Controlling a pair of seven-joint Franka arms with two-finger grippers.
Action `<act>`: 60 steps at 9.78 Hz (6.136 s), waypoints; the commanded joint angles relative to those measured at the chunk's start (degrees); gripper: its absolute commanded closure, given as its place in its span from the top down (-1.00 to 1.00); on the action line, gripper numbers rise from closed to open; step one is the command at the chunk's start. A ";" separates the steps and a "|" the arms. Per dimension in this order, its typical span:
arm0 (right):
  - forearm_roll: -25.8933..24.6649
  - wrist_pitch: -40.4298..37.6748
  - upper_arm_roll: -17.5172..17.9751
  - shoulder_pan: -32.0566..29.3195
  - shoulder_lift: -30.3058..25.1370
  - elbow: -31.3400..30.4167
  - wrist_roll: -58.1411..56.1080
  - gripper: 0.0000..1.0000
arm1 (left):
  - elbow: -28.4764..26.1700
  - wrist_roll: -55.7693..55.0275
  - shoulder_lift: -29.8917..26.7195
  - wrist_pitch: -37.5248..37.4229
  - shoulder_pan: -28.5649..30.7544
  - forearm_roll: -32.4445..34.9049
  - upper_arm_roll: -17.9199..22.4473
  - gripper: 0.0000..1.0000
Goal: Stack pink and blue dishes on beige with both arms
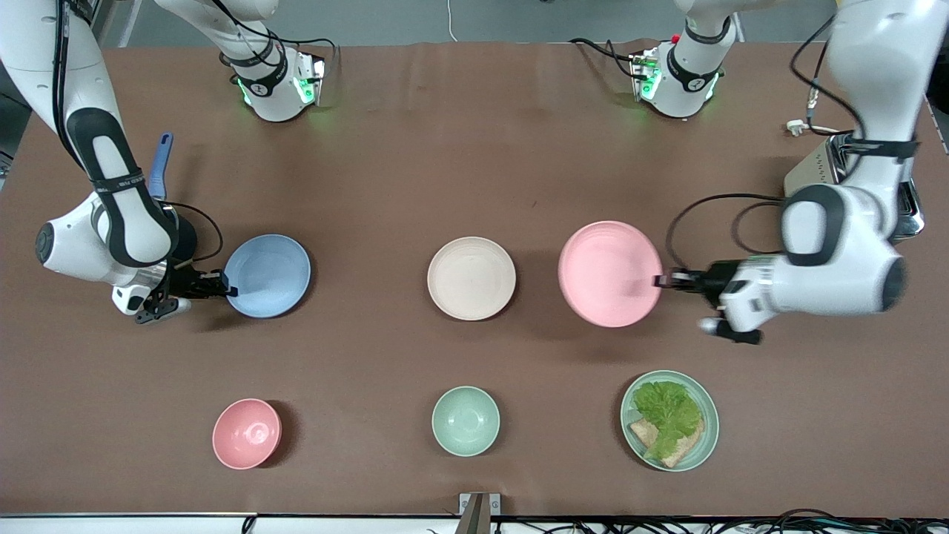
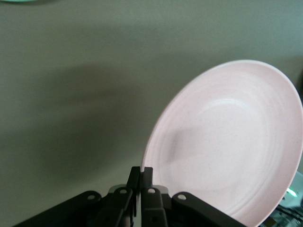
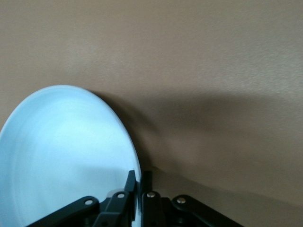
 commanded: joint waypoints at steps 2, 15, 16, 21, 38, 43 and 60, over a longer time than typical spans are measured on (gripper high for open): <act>1.56 -4.35 -0.22 -0.66 -1.01 0.96 0.22 -0.99 | -1.85 -17.12 2.05 11.21 -12.20 4.88 0.50 -0.99; 0.51 -8.46 11.09 6.64 -11.21 10.22 38.36 -0.99 | -7.31 -34.83 9.26 30.93 -25.06 12.28 0.59 -0.10; 0.51 -4.34 13.64 7.07 -11.12 8.37 39.94 -0.99 | -6.87 -36.31 8.39 30.93 -24.89 12.36 0.59 0.83; 0.51 18.43 27.27 10.49 -9.29 -0.43 50.66 -0.99 | 0.76 -34.93 -5.03 14.56 -14.19 23.41 0.59 1.00; 0.60 30.03 27.38 17.21 -4.50 -0.88 54.19 1.00 | 6.14 -8.12 -32.58 -26.99 -3.79 25.28 11.93 1.00; -13.07 1.92 22.12 3.15 -23.29 -0.70 54.28 1.00 | 6.23 -5.58 -31.61 -28.13 -2.04 25.46 11.84 1.00; -33.51 -43.75 -2.69 5.23 -27.03 33.93 49.34 1.00 | 8.60 -2.93 -28.62 -25.76 -3.00 25.02 11.40 1.00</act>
